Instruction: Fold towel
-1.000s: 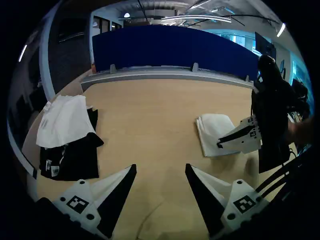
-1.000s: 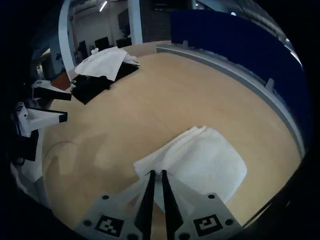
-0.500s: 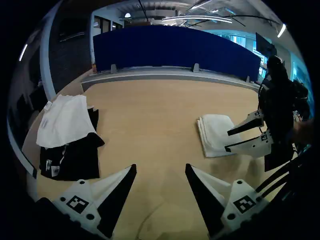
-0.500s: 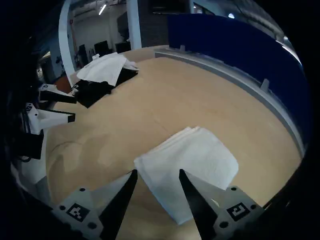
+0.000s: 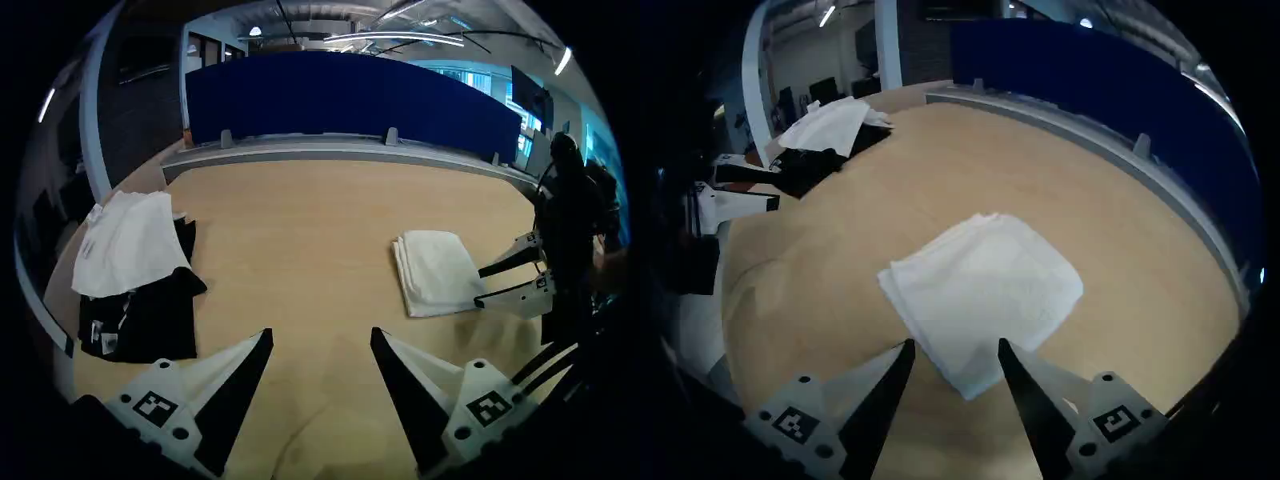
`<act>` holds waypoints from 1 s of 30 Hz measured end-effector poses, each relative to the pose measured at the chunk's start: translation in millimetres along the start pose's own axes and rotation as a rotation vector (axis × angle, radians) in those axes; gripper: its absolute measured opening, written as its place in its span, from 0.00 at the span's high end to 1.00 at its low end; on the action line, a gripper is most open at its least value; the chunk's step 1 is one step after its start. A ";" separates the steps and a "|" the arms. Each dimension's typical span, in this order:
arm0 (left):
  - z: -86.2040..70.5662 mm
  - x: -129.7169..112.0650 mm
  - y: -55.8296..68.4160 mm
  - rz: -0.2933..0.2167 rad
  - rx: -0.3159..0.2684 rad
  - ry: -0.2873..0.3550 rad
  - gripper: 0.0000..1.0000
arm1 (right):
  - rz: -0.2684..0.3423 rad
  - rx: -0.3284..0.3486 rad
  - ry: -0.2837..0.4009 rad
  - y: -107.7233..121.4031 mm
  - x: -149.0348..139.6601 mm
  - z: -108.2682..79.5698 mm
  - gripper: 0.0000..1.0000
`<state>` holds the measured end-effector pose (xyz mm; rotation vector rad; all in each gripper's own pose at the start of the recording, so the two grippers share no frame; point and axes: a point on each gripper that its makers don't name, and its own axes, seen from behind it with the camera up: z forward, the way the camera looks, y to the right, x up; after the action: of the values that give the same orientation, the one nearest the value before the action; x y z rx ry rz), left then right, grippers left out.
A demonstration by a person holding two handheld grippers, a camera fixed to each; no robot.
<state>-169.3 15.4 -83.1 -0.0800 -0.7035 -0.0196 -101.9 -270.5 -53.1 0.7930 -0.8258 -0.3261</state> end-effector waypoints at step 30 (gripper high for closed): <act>4.4 1.3 3.3 -0.002 -0.007 -0.001 0.10 | 0.053 -0.039 -0.053 8.9 -37.8 3.1 0.74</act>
<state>-171.0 19.1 -79.1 -0.0859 -0.7044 -0.0238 -129.2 -245.4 -65.2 0.7272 -0.8861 -0.3161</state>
